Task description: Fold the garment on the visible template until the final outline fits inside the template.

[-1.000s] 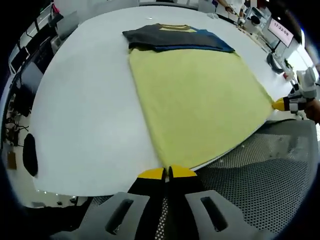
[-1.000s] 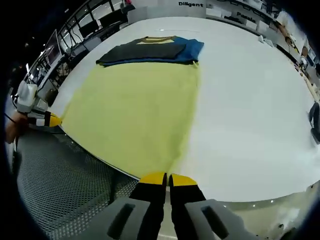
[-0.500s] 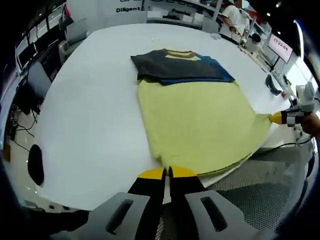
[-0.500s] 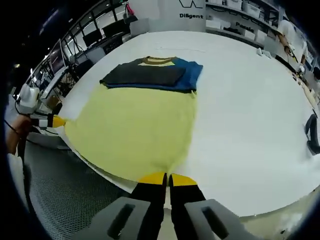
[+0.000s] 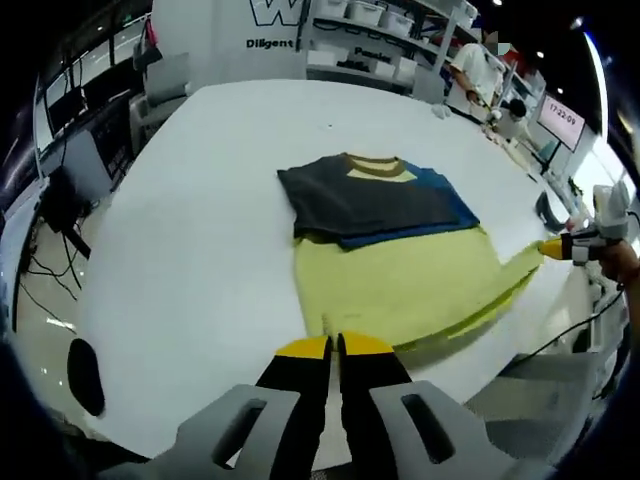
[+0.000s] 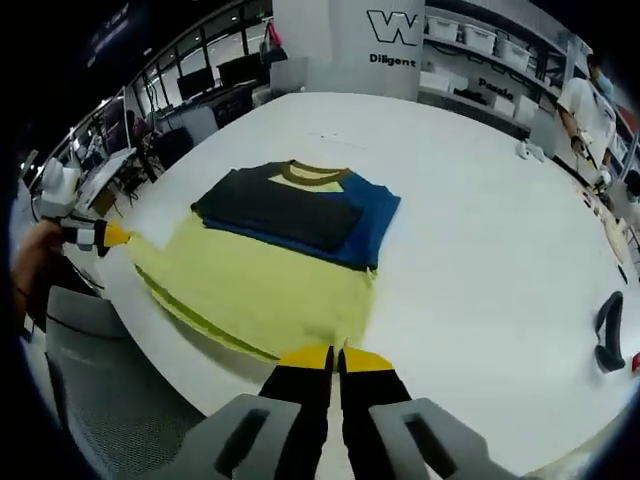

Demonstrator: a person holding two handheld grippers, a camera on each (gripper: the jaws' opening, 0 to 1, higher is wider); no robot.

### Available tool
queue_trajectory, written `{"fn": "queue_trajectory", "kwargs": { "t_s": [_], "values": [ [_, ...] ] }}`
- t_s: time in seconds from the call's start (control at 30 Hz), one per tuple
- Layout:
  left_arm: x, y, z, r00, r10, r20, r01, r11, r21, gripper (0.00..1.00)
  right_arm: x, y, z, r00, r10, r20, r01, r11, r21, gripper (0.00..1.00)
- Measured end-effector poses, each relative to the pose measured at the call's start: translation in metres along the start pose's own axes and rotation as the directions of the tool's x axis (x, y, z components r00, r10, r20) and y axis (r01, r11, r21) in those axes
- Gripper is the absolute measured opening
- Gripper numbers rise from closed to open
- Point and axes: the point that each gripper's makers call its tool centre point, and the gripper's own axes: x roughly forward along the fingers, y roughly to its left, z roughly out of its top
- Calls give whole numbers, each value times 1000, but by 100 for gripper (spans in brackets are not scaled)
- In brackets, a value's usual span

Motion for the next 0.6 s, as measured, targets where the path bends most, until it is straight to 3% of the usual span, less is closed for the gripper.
{"fn": "queue_trajectory", "kwargs": {
  "t_s": [0.2, 0.6],
  "values": [
    [4, 7, 40, 998, 7, 57, -8, 1000, 18, 5, 5, -8, 32, 999, -17, 39, 18, 1000, -23, 0],
    [20, 13, 94, 991, 22, 130, -25, 1000, 16, 5, 16, -27, 78, 995, -33, 94, 37, 999, -40, 0]
  ]
}}
